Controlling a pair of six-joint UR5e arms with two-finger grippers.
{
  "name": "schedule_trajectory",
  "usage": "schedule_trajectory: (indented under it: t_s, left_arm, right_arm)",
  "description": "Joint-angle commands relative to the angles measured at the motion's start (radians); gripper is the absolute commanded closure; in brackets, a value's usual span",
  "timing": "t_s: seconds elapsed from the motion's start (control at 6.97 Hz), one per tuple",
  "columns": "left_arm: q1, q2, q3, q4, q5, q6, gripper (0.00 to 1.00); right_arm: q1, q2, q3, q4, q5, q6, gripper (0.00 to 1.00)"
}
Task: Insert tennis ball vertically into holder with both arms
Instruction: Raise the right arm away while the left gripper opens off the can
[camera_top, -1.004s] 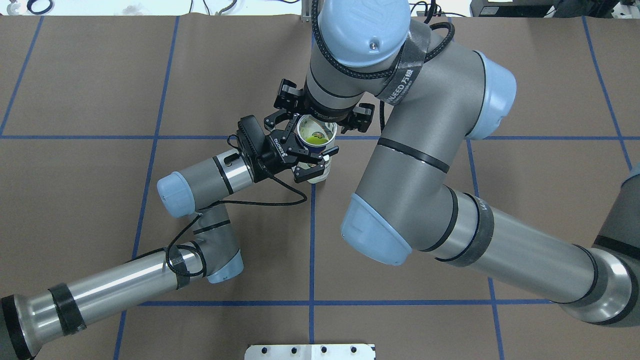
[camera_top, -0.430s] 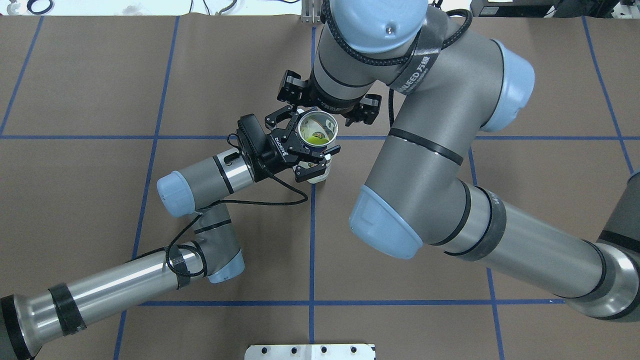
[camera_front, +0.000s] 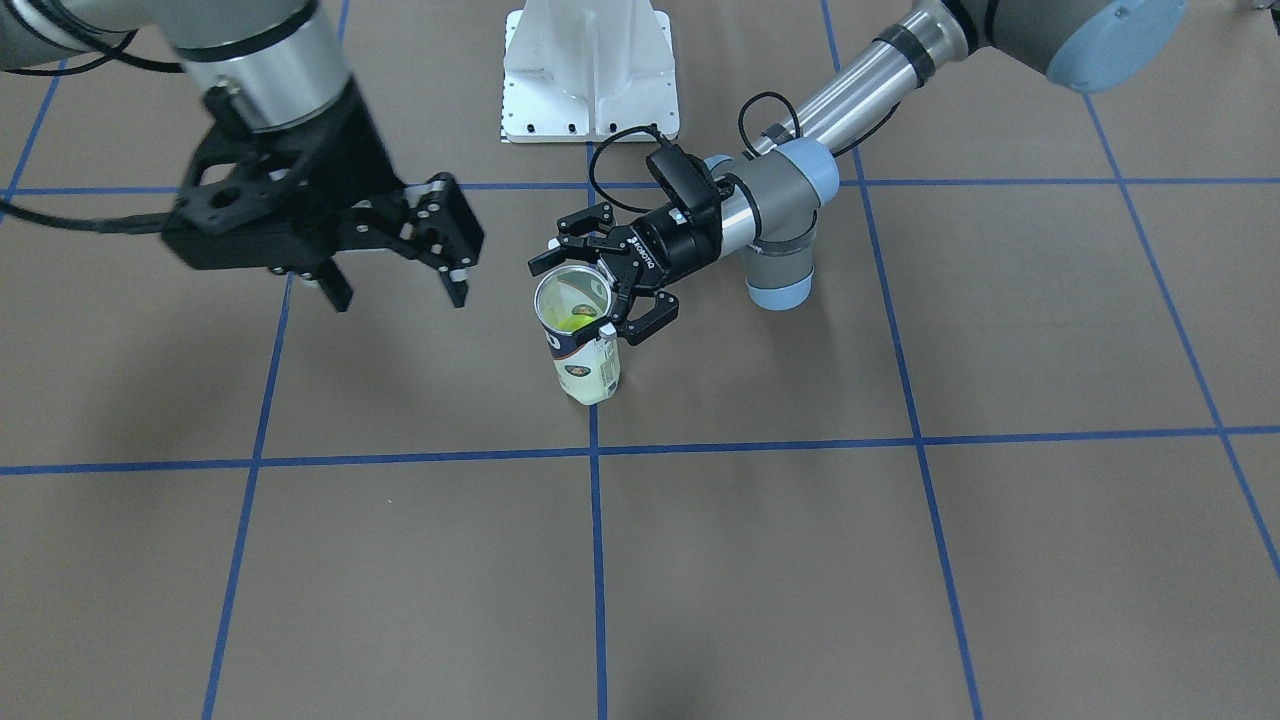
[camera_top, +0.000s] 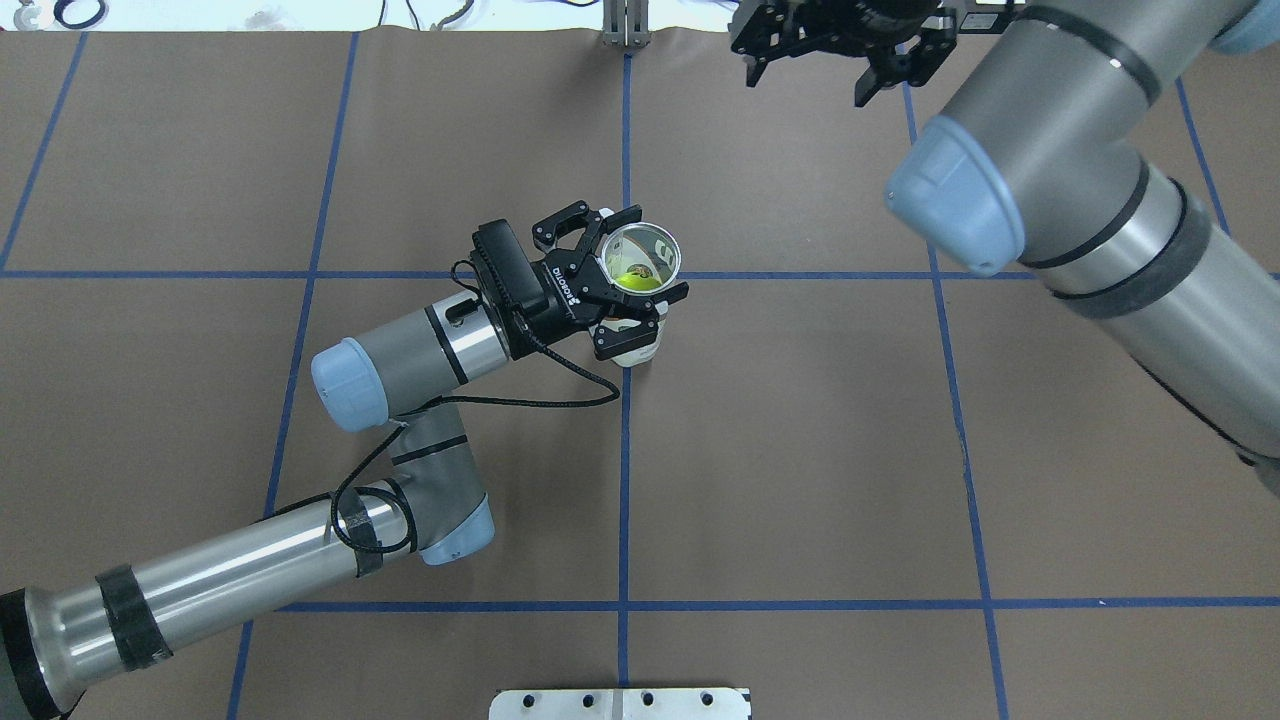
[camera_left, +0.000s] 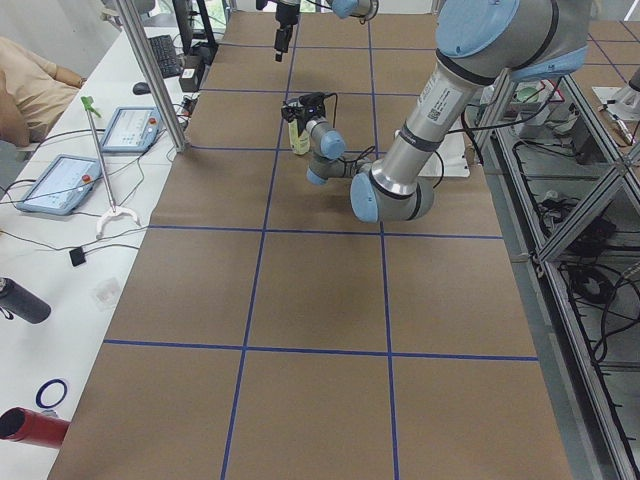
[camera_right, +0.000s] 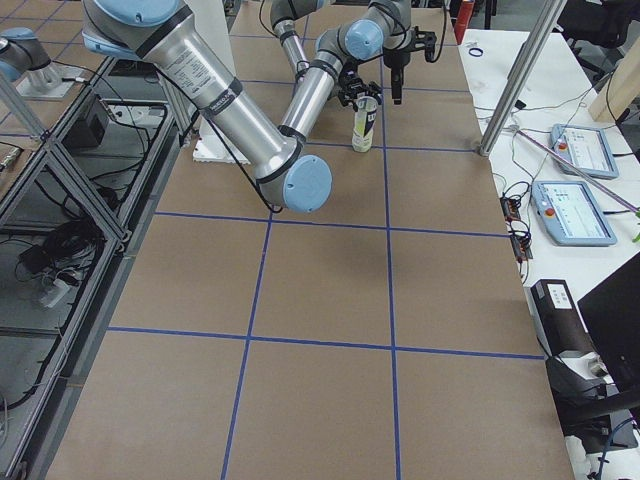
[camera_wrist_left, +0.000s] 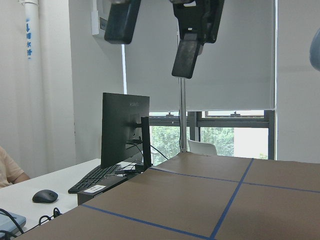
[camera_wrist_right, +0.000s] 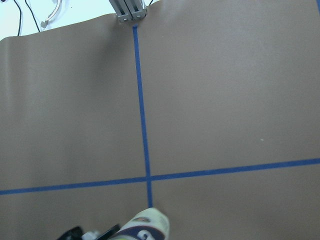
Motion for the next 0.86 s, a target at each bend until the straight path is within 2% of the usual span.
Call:
schedule_trajectory:
  t_s: [0.0,0.29,0.43,0.57,0.72]
  left_arm:
    - [-0.003,0.0,-0.034,-0.002,0.0,-0.004,0.01]
    - [-0.029,-0.001,-0.054,0.0,-0.002,-0.006,0.01]
    - [-0.056,0.0,-0.062,0.018,-0.003,-0.007,0.01]
    - [-0.088,0.005,-0.108,0.094,-0.035,-0.009,0.01]
    - [-0.136,0.037,-0.193,0.215,-0.111,-0.012,0.01]
  right_arm:
    - [0.162,-0.057,-0.075,0.0,0.092,-0.25,0.0]
    - [0.243,-0.074,-0.156,0.008,0.105,-0.401,0.0]
    - [0.295,-0.115,-0.186,0.011,0.118,-0.516,0.0]
    - [0.354,-0.171,-0.222,0.014,0.123,-0.666,0.0]
    - [0.412,-0.216,-0.256,0.014,0.125,-0.793,0.0]
